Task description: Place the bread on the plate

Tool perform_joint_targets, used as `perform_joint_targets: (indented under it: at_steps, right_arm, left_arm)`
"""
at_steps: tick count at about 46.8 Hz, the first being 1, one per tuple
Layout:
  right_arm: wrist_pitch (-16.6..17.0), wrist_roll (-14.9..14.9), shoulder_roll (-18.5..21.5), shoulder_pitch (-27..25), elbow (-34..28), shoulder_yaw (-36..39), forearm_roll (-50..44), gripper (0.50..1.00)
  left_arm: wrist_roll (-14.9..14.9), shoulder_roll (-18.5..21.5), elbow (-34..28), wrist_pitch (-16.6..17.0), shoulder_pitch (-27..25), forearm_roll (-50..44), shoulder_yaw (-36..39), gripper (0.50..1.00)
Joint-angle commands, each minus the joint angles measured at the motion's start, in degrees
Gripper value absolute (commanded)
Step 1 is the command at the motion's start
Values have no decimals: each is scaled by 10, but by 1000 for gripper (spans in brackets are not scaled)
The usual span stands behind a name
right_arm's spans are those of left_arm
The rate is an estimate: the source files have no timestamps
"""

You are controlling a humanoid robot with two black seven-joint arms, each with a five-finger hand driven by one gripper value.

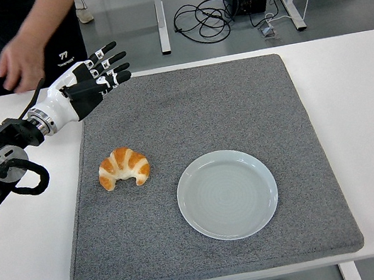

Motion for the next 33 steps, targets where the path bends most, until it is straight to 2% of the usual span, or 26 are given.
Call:
perform_joint_targets:
  at_steps: [1,33]
  right_arm:
    - [0,0,0,0,0,0,0,1000]
    - [-1,0,0,0,0,0,0,1000]
  left_arm:
    - [-2,1,0,0,0,0,3,972]
    - [-3,3,0,0,0,-1,-1,972]
